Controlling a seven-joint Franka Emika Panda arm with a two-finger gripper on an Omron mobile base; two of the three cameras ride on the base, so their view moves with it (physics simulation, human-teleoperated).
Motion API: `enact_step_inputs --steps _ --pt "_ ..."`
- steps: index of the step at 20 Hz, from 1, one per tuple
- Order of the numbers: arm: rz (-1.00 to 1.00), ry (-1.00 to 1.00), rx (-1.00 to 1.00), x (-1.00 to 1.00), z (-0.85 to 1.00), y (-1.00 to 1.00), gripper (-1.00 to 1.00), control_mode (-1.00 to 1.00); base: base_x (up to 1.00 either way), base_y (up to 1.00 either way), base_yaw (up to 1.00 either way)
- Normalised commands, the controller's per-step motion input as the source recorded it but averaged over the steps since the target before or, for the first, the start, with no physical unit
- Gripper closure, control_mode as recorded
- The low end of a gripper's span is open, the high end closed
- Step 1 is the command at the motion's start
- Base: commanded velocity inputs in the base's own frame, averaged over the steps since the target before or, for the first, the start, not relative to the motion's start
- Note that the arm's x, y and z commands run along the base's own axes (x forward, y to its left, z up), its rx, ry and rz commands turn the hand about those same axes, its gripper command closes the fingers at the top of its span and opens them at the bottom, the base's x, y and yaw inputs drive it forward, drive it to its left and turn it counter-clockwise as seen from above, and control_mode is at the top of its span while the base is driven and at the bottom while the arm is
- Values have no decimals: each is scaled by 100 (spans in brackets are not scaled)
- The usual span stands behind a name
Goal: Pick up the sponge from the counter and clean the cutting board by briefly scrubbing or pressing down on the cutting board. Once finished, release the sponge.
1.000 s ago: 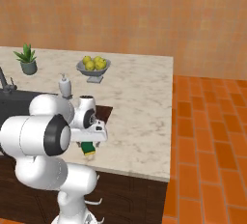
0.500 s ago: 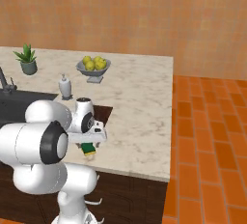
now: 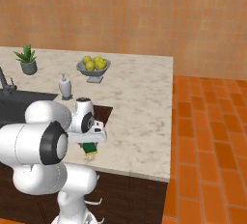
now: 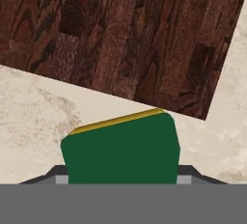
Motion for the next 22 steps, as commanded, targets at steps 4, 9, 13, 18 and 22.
enact_step_inputs --steps 4,9,13,18,22 --pt "0 0 1 -3 55 0 100 -100 0 0 0" --pt "-6 0 3 33 70 0 100 -100 0 0 0" --pt "-11 0 0 65 2 1 100 -100 0 0 0" --pt "-7 0 0 69 -7 11 100 -100 0 0 0" --pt "-10 0 0 11 -22 19 100 -100 0 0 0"
